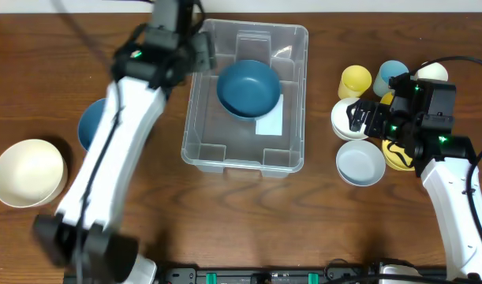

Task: Pack container
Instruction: 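Release the teal bowl and move the left gripper to the second teal bowl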

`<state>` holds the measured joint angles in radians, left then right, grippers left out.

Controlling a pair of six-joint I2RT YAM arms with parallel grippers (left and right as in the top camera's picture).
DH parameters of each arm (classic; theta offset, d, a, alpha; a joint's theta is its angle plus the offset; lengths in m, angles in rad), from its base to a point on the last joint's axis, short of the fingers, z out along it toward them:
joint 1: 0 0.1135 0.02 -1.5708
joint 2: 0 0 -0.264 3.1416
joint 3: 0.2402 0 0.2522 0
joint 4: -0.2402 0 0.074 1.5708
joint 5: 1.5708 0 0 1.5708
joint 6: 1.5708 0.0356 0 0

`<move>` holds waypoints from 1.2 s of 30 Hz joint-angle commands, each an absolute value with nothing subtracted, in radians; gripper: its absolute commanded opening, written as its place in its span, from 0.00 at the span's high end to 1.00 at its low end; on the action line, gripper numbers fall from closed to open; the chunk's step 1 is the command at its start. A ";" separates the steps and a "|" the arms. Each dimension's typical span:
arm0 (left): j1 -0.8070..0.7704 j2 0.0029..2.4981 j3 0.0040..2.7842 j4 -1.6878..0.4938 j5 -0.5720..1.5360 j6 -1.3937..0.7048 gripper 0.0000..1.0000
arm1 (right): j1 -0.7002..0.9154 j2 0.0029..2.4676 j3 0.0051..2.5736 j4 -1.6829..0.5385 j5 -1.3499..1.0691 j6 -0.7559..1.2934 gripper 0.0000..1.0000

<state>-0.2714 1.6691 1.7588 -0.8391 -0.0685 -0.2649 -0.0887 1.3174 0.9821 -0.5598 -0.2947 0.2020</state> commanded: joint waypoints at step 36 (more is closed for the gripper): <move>0.443 2.072 1.671 -1.157 0.033 -0.305 0.46 | -0.091 1.315 1.000 -0.583 -0.291 0.213 0.01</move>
<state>0.4427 2.0430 1.6703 -1.1526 0.0387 -0.3145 -0.0883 1.3174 0.9821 -0.5827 -0.2947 0.2020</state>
